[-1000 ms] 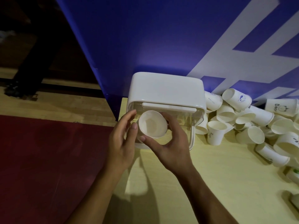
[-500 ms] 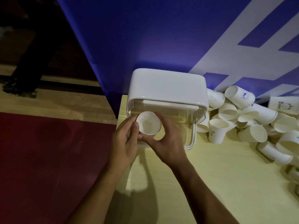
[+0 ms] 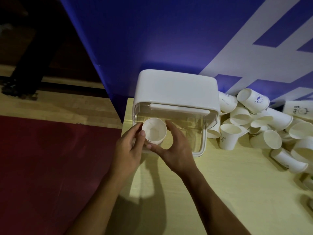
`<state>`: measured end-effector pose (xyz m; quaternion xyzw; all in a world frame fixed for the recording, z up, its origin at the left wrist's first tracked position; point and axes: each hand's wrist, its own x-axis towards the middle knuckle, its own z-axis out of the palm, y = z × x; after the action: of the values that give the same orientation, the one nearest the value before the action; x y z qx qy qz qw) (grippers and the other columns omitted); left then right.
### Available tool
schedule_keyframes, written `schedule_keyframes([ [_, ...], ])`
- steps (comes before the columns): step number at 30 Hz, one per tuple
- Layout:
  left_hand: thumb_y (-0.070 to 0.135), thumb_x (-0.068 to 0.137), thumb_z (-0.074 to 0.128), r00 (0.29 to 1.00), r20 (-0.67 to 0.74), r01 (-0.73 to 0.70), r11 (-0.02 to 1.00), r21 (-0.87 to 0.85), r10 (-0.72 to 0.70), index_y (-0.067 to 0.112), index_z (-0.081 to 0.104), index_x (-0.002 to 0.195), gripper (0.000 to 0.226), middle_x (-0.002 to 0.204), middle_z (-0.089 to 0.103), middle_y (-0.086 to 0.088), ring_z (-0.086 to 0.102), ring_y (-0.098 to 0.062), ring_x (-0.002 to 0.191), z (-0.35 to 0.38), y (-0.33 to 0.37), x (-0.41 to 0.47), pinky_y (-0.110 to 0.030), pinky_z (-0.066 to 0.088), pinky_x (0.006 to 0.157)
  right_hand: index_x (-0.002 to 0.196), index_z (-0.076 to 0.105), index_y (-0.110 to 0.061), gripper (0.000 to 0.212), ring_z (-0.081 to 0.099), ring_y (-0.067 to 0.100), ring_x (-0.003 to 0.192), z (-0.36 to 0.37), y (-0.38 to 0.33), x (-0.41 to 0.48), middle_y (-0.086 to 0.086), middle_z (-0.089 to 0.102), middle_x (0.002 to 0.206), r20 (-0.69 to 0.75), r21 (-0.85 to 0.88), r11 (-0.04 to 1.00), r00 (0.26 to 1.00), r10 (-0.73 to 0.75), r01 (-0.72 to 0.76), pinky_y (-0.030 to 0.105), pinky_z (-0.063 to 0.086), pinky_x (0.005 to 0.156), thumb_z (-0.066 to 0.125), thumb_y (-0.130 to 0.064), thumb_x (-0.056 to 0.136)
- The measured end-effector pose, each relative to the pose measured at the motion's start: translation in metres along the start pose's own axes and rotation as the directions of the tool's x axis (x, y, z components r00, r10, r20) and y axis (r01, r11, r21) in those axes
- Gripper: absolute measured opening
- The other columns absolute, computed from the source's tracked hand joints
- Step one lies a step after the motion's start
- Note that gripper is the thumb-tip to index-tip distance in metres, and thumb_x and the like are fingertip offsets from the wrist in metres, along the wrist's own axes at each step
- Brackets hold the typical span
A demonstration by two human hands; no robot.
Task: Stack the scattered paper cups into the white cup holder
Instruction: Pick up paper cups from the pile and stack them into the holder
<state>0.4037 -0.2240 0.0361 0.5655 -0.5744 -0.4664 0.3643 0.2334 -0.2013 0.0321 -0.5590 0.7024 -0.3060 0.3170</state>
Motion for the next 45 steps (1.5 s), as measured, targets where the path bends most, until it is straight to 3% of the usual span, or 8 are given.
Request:
schedule_keyframes([
  [4, 0.044, 0.101, 0.049, 0.996, 0.088, 0.004, 0.999, 0.050, -0.008, 0.028, 0.066, 0.124, 0.033, 0.093, 0.076, 0.025, 0.073, 0.007, 0.089, -0.002, 0.008, -0.007, -0.008, 0.050, 0.076, 0.150, 0.044, -0.030, 0.103, 0.056, 0.013, 0.133, 0.006, 0.019, 0.001, -0.011, 0.062, 0.141, 0.044, -0.176, 0.984, 0.998, 0.040, -0.032, 0.048, 0.042, 0.111, 0.067, -0.088, 0.067],
  [7, 0.048, 0.099, 0.045, 0.996, 0.086, -0.014, 0.994, 0.108, 0.005, 0.016, 0.068, 0.121, 0.045, 0.086, 0.071, 0.026, 0.068, 0.015, 0.088, 0.003, 0.007, -0.006, -0.003, 0.046, 0.072, 0.147, 0.049, -0.033, 0.094, 0.059, 0.012, 0.129, 0.008, 0.017, 0.003, -0.013, 0.067, 0.134, 0.081, -0.203, 0.978, 0.995, 0.058, -0.040, 0.039, 0.034, 0.111, 0.063, -0.086, 0.070],
  [14, 0.039, 0.107, 0.045, 0.996, 0.020, 0.084, 0.994, 0.073, -0.086, 0.024, 0.067, 0.127, 0.033, 0.095, 0.068, 0.024, 0.062, 0.021, 0.092, 0.015, 0.008, 0.008, -0.002, 0.045, 0.071, 0.137, 0.061, -0.028, 0.071, 0.069, 0.015, 0.111, 0.013, 0.015, 0.019, -0.009, 0.075, 0.119, 0.009, -0.124, 0.992, 1.000, -0.020, 0.021, 0.047, 0.054, 0.095, 0.075, -0.067, 0.079],
  [29, 0.036, 0.112, 0.038, 0.986, -0.044, 0.161, 0.986, 0.041, -0.159, 0.018, 0.064, 0.132, 0.037, 0.092, 0.059, 0.024, 0.051, 0.033, 0.081, 0.036, 0.012, 0.053, 0.005, 0.036, 0.069, 0.111, 0.074, -0.025, 0.072, 0.072, 0.017, 0.097, 0.023, 0.019, 0.075, -0.005, 0.078, 0.104, -0.045, -0.189, 0.981, 0.998, 0.041, -0.049, 0.038, 0.059, 0.084, 0.057, -0.086, 0.077],
  [34, 0.044, 0.111, 0.036, 0.981, -0.042, 0.191, 0.981, 0.039, -0.189, 0.025, 0.062, 0.132, 0.039, 0.105, 0.069, 0.015, 0.064, 0.006, 0.104, 0.035, 0.012, 0.044, 0.002, 0.040, 0.074, 0.126, 0.069, -0.022, 0.080, 0.068, 0.019, 0.112, 0.020, 0.019, 0.069, 0.000, 0.074, 0.120, -0.020, -0.175, 0.983, 0.998, 0.057, -0.060, 0.040, 0.057, 0.095, 0.063, -0.084, 0.075],
  [38, 0.046, 0.106, 0.046, 0.982, -0.073, 0.173, 0.985, 0.008, -0.172, 0.032, 0.049, 0.152, 0.048, 0.130, 0.063, 0.024, 0.059, 0.012, 0.115, 0.030, 0.021, 0.002, 0.003, 0.041, 0.084, 0.148, 0.053, -0.014, 0.083, 0.056, 0.024, 0.133, 0.001, 0.024, 0.023, 0.006, 0.061, 0.145, -0.076, -0.126, 0.990, 0.996, 0.049, -0.059, 0.041, 0.047, 0.110, 0.074, -0.063, 0.085],
  [41, 0.046, 0.103, 0.055, 0.993, -0.103, 0.065, 0.996, 0.056, -0.059, 0.021, 0.060, 0.144, 0.048, 0.140, 0.065, 0.007, 0.061, -0.003, 0.125, 0.041, 0.020, -0.040, -0.006, 0.045, 0.094, 0.144, 0.057, -0.018, 0.068, 0.059, 0.016, 0.129, -0.028, 0.041, -0.028, 0.000, 0.065, 0.138, -0.156, -0.066, 0.997, 0.987, 0.035, -0.046, 0.034, 0.050, 0.107, 0.070, -0.058, 0.091],
  [45, 0.059, 0.092, 0.054, 0.994, 0.108, 0.017, 0.992, 0.126, -0.030, 0.028, 0.064, 0.131, 0.051, 0.131, 0.067, 0.011, 0.064, -0.003, 0.119, 0.101, 0.032, -0.064, -0.020, 0.050, 0.099, 0.133, 0.065, -0.023, 0.052, 0.063, 0.006, 0.119, -0.079, 0.078, -0.083, -0.012, 0.069, 0.126, -0.268, 0.009, 0.987, 0.950, 0.159, -0.162, 0.029, 0.052, 0.102, 0.071, -0.052, 0.091],
])
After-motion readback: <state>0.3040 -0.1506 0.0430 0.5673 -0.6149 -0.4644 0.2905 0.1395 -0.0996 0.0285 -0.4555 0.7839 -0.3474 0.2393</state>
